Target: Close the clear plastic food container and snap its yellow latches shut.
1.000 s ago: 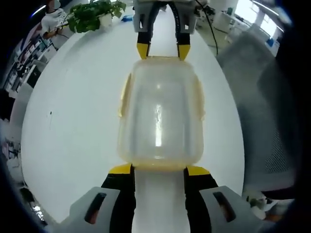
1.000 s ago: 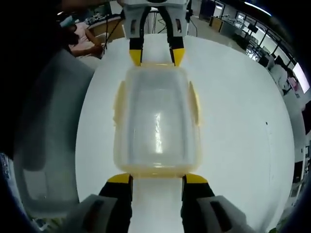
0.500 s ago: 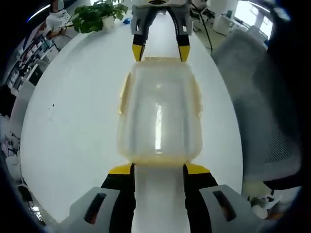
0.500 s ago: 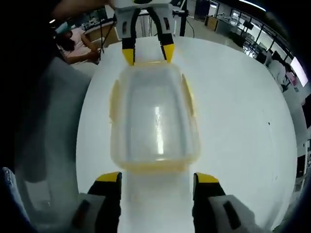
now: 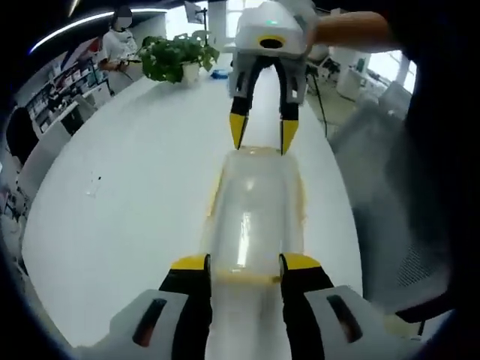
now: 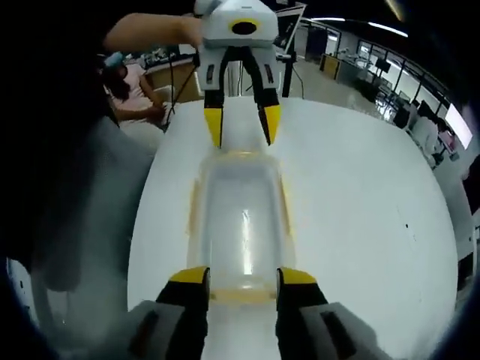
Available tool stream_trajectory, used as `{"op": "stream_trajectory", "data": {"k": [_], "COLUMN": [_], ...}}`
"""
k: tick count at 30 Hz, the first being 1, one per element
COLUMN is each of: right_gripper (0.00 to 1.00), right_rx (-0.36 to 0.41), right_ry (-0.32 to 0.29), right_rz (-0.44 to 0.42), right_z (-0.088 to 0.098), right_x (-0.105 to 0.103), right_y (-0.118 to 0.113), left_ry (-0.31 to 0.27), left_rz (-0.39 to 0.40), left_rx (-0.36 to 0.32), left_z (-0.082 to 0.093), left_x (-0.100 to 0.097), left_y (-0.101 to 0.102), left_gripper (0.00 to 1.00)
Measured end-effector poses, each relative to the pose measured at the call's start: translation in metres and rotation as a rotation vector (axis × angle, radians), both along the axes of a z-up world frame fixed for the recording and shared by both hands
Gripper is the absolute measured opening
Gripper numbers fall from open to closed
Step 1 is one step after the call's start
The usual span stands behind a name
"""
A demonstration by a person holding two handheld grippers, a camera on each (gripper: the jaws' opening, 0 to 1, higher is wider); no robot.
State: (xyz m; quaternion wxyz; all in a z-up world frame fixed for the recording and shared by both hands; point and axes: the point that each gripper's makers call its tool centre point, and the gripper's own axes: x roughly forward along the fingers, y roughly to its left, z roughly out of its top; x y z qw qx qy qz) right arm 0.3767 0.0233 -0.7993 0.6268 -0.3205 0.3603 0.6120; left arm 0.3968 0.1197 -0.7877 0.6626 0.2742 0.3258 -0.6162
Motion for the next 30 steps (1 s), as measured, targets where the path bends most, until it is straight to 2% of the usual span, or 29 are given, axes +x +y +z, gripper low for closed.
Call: {"op": "stream_trajectory", "data": {"k": [6,11,16,21,25,30], "right_gripper": [0.29,0.29,0.31,0.38,0.51,0.57], "right_rx": [0.018,0.032,0.02,0.031,0.045,0.015], "right_ry": [-0.024,-0.021,-0.029,-0.016,0.019,0.015], "right_rz": [0.028,0.038,0.064,0.071,0.07,0.1], "right_z": [0.0,0.001,-0.004,-0.005,-0.006,-0.011], "right_x": [0.003,0.009,0.013,0.018,0.017,0.018], "right_y": [0.026,0.041,0.045,0.05,0.055,0.056], "left_ry": [0.018,0.015,0.019,0.016,-0.003,-0.045], "left_rz": [-0.051,-0.058,-0.042,-0.069,-0.079,-0.099], "left_rx": [-0.018,-0.049,-0.055,-0.054,-0.073,-0.052], "left_z": [-0.009,-0.008,-0.013,-0.017,-0.013,-0.015], "left_x": [-0.014,-0.015,-0.013,-0.018,-0.022,-0.028], "left_y": [-0.035,-0.055,-0.061,-0.063,-0.064,-0.062], "left_gripper": [0.33,0.31,0.31,0.36,0.4,0.43]}}
